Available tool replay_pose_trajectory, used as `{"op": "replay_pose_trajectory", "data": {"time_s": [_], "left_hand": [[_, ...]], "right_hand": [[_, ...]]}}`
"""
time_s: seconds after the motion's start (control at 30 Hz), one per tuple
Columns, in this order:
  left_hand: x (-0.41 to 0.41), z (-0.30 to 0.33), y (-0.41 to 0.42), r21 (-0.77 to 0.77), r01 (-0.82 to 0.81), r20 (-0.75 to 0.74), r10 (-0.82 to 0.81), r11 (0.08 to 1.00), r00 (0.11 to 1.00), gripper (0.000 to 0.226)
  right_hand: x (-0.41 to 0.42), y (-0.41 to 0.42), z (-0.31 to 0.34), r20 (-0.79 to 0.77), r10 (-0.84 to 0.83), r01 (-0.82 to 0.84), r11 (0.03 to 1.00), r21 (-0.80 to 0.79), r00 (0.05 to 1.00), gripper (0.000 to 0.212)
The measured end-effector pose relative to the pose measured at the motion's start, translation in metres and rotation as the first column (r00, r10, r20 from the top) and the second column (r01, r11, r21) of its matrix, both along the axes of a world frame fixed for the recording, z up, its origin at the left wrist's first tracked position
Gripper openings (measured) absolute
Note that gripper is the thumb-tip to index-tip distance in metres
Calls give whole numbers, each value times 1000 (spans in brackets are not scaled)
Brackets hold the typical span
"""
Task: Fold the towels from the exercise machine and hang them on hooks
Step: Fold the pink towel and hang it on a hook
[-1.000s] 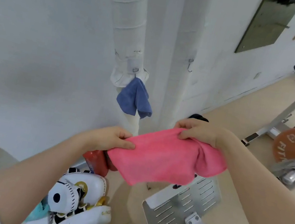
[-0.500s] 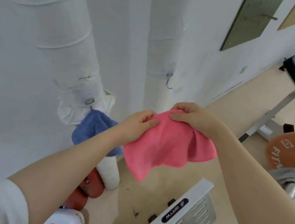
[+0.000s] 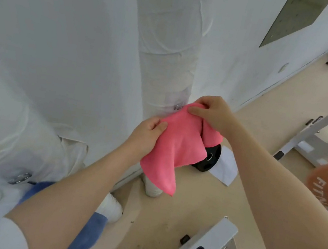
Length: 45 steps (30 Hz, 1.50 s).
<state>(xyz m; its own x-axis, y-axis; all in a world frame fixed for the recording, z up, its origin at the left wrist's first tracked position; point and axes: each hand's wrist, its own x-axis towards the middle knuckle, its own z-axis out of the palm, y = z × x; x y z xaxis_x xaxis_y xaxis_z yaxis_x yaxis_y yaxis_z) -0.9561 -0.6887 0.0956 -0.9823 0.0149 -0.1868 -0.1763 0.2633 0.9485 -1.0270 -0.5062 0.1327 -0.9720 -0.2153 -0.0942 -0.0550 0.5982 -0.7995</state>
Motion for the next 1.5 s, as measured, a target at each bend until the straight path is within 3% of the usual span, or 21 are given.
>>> {"op": "replay_pose_trajectory", "data": {"time_s": [0.07, 0.13, 0.27, 0.37, 0.43, 0.53, 0.6, 0.67, 0.73, 0.8, 0.87, 0.93, 1.1, 1.37, 1.5], "left_hand": [[-10, -10, 0, -105, -27, -42, 22, 994, 999, 19], [-12, -20, 1, -227, -19, -79, 1, 974, 997, 22], [-1, -47, -2, -389, -66, -95, 31, 919, 995, 26], [0, -55, 5, -498, -74, -125, 14, 864, 992, 29], [-1, -57, 14, -557, -42, -84, -6, 829, 996, 30], [2, -64, 23, -606, 39, 6, -45, 795, 999, 25], [9, -78, 18, -715, 136, 115, -77, 686, 990, 20], [22, -90, 6, -789, 319, 305, -116, 525, 945, 24], [38, -92, -5, -736, 446, 448, -127, 509, 885, 28], [54, -82, -9, -700, 483, 479, -156, 526, 864, 30], [71, -67, -7, -677, 463, 437, -193, 572, 879, 29], [94, -51, -3, -626, 427, 361, -243, 652, 900, 26], [170, -14, -3, -412, 430, 260, -348, 803, 901, 14], [349, -12, 4, -399, 631, 230, -593, 666, 772, 20], [438, -22, 37, -409, 816, 335, -765, 409, 551, 25]], "right_hand": [[-7, -4, -19, -53, -98, 94, 993, -73, 994, 6], [-8, -2, -42, 21, -162, 163, 975, -148, 987, 9], [4, -2, -77, 234, -117, 146, 983, -109, 965, 15], [11, -15, -89, 270, -185, 221, 969, -108, 945, 24], [15, -22, -93, 267, -218, 227, 974, -1, 939, 27], [22, -20, -112, 352, -238, 137, 948, 287, 905, 29], [38, -13, -126, 426, -207, 5, 903, 429, 881, 29], [59, -3, -133, 439, -207, -25, 884, 467, 874, 23], [81, 3, -124, 429, -218, 5, 896, 445, 877, 22], [100, 3, -111, 435, -242, 99, 940, 325, 867, 19], [123, 1, -92, 462, -284, 219, 957, 190, 840, 8], [150, -3, -76, 440, -272, 254, 962, 101, 856, 10], [240, -15, -42, 310, -266, 276, 961, 14, 913, 14], [468, -11, -28, 283, -361, 352, 932, 86, 888, 20], [593, 26, -37, 329, -474, 462, 879, 120, 817, 16]]}}
